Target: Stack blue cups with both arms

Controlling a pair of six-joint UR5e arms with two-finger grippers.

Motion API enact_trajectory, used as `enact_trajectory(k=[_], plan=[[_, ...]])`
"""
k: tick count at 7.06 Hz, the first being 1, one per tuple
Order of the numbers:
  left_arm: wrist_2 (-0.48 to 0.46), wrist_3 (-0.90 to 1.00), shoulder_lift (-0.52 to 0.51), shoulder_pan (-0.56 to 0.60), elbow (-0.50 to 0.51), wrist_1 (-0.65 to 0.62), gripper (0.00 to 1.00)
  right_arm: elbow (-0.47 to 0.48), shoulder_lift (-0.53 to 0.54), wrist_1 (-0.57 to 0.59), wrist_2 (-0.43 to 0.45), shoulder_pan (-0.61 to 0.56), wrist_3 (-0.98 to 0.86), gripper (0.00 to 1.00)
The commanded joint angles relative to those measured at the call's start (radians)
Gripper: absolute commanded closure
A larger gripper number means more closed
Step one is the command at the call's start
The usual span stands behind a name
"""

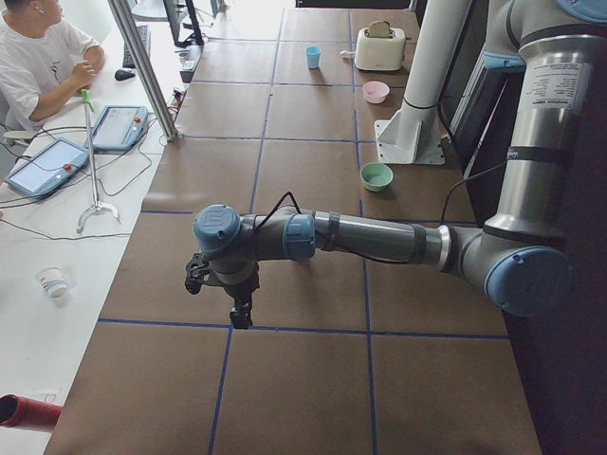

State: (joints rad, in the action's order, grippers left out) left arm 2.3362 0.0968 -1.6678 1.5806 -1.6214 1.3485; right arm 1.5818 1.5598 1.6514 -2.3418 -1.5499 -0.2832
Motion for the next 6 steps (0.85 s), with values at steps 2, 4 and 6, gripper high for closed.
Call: enact_trajectory(k=[2, 4, 6], plan=[[-0.009, -0.002, 0.022, -0.005, -0.083, -0.068, 0.00, 0.004, 0.002, -0.002, -0.007, 0.001, 0.003, 0.00], [-0.003, -0.003, 0.023, -0.004, -0.090, -0.063, 0.00, 0.009, 0.000, -0.002, -0.011, 0.001, 0.004, 0.00], [0.002, 0.000, 0.023, -0.005, -0.075, -0.058, 0.00, 0.010, 0.000, -0.001, -0.011, 0.001, 0.003, 0.00]])
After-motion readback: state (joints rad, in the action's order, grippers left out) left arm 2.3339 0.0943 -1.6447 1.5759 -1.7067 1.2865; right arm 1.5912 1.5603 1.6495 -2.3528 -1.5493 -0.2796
